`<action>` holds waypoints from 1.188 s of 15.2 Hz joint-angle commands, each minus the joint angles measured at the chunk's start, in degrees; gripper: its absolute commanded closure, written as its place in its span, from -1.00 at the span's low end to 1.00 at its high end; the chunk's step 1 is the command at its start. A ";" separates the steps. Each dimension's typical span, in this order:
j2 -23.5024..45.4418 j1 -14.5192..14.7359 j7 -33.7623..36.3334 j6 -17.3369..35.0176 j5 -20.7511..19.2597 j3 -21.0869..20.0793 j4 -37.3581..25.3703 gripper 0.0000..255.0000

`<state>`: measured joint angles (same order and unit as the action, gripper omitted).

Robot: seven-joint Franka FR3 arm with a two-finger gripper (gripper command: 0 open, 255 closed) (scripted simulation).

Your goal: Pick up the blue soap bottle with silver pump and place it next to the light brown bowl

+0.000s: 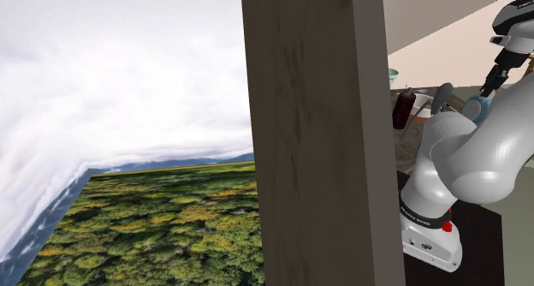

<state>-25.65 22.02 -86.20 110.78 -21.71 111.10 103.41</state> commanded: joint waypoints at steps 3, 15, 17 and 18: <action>0.01 0.00 0.00 0.01 0.00 0.00 -0.01 -1.00; 1.95 -0.90 -1.60 -6.33 2.36 -1.94 -5.46 -1.00; 1.95 -0.90 -1.60 -6.33 2.36 -1.94 -5.46 -1.00; 1.95 -0.90 -1.60 -6.33 2.36 -1.94 -5.46 -1.00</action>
